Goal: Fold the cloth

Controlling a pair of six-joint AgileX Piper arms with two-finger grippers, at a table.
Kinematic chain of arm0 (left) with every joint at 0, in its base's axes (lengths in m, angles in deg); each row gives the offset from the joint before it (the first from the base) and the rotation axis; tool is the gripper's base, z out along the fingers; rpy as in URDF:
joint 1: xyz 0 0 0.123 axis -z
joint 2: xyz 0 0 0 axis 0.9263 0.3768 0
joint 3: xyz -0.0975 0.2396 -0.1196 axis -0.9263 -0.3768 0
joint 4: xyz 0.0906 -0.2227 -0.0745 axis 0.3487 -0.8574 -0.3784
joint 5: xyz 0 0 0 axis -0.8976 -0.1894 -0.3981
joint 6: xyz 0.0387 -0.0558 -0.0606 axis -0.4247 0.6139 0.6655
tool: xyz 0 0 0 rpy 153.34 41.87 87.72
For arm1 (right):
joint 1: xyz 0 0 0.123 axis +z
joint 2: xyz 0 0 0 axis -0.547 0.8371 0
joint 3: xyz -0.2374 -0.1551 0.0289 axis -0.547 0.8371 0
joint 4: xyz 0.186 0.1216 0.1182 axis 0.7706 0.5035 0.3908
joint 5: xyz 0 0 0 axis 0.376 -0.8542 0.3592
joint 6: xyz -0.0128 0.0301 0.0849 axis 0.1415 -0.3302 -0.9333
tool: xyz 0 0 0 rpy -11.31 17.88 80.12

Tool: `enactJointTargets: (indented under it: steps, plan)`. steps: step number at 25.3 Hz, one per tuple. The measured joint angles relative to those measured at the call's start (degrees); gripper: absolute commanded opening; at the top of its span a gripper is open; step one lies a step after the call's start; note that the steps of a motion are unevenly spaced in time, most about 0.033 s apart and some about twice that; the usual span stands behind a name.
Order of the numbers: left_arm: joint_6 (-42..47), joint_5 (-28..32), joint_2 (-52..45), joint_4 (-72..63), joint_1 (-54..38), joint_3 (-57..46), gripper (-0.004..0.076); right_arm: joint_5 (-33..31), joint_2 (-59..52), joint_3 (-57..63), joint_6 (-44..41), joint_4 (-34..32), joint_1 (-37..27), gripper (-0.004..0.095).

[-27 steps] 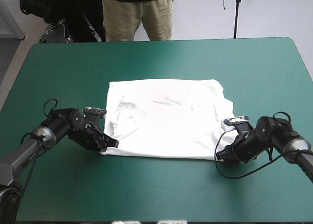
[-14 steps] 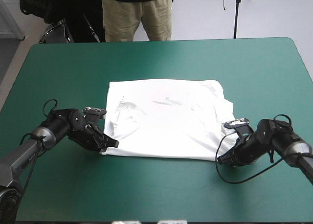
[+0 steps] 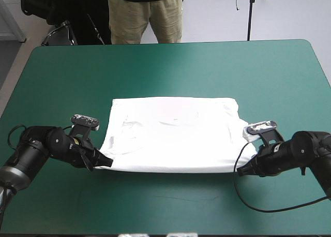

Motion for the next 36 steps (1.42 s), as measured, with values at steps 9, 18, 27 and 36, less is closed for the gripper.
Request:
enactJointTargets:
  steps: [9,18,27,36]
  plan:
    - [6.99,17.00,9.76,0.86,0.00,9.51,-0.0018,2.91,14.47,-19.01,9.64,8.79,-11.37,-0.0018]
    - [7.38,21.91,28.22,0.69,0.00,26.49,-0.0018,4.48,34.57,-35.72,11.86,11.17,-11.42,-0.0018]
    - [8.45,22.74,34.11,0.67,-0.63,28.72,-0.0018,4.48,41.32,-39.30,12.61,12.12,-11.42,0.0027]
    - [8.51,24.20,34.33,0.65,-1.52,29.54,0.0259,5.38,41.55,-39.81,13.97,12.57,-11.42,0.0456]
